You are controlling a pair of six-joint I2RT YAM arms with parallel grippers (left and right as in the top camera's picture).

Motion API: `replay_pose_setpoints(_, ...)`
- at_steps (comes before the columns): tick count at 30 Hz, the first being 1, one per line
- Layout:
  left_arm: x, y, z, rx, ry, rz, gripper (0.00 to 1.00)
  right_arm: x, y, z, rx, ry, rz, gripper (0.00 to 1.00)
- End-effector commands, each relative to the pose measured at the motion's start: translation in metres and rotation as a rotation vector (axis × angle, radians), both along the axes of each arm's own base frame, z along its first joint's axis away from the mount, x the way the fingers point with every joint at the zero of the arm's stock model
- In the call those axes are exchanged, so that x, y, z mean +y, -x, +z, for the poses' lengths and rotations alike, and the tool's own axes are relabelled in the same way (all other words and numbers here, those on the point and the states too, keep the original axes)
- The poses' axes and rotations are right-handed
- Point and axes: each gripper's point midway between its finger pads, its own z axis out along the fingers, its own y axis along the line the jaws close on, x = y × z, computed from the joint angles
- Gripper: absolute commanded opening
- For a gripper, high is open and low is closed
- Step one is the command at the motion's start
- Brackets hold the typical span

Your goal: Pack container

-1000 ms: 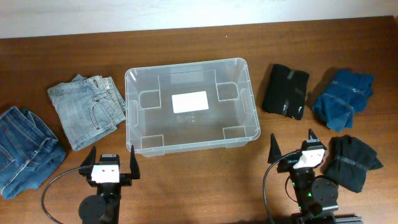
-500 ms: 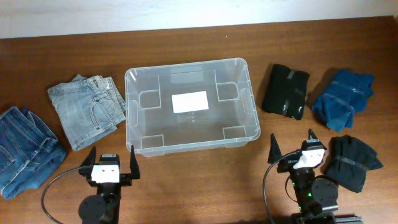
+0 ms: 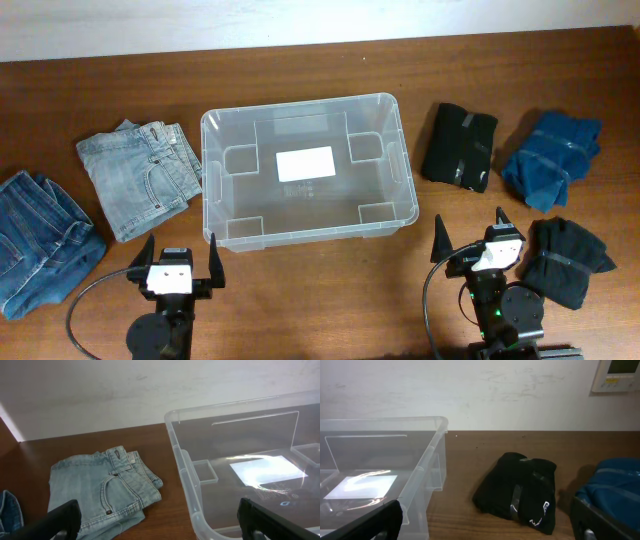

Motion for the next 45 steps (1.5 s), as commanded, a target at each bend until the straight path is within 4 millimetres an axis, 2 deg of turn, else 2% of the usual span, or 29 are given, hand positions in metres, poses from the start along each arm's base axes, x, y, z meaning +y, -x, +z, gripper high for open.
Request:
replay_pose_setpoints(1, 0.0005, -0.0006, -0.0067, 0.014, -0.016, -0.002, 0.99, -0.0056, -0.0001, -0.0027, 0.003, 0.002, -0.029, 0.99)
replay_pose_setpoints(21, 0.0009, -0.0012, -0.0019, -0.006, -0.016, 0.000, 0.99, -0.0056, -0.0001, -0.0027, 0.003, 0.002, -0.029, 0.98)
replay_pose_setpoints(24, 0.0009, -0.0005, -0.0071, 0.016, -0.016, 0.000, 0.99, -0.0056, -0.0001, -0.0027, 0.003, 0.002, -0.029, 0.98)
replay_pose_setpoints(45, 0.0005, -0.0006, -0.0066, 0.013, -0.016, -0.002, 0.99, -0.0056, -0.0001, -0.0027, 0.003, 0.002, -0.029, 0.99)
